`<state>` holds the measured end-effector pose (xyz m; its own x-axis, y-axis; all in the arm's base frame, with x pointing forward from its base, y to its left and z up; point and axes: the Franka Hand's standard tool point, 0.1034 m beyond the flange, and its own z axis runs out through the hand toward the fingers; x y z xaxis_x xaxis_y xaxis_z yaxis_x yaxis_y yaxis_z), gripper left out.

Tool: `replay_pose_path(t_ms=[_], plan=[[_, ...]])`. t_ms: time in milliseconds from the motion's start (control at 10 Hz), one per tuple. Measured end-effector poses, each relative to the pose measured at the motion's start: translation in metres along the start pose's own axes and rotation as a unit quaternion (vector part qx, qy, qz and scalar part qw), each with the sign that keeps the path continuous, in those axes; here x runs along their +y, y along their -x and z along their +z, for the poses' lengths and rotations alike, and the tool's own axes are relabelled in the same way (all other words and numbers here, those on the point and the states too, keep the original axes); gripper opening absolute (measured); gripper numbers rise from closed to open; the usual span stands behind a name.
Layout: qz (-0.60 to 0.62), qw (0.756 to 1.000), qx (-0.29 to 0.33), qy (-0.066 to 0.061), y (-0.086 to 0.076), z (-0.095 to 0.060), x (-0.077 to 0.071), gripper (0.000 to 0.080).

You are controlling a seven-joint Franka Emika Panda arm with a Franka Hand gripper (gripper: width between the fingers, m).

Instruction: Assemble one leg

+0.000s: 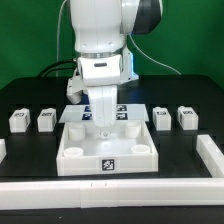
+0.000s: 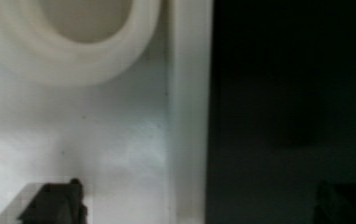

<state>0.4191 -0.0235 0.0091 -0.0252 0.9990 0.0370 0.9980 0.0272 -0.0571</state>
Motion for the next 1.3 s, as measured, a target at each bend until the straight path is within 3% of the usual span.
replay_pose_path(t_ms=[200, 400, 500, 600, 700, 800, 1300], plan=[[0.001, 1.000, 0.000, 0.001, 0.0005, 0.0001, 0.0000, 0.0650], [0.001, 1.000, 0.000, 0.001, 0.0006, 0.0001, 0.0000, 0.0392], [0.001, 1.000, 0.000, 0.001, 0.0006, 0.0002, 0.0000, 0.0392], [0.001, 1.000, 0.000, 0.001, 0.0006, 0.0002, 0.0000, 0.0191], [0.001, 1.000, 0.000, 0.001, 0.0006, 0.0000, 0.0003, 0.0067], [0.001, 1.000, 0.000, 0.006, 0.0008, -0.0011, 0.0025, 0.0060], [0.001, 1.000, 0.000, 0.008, 0.0009, -0.0014, 0.0031, 0.0060]])
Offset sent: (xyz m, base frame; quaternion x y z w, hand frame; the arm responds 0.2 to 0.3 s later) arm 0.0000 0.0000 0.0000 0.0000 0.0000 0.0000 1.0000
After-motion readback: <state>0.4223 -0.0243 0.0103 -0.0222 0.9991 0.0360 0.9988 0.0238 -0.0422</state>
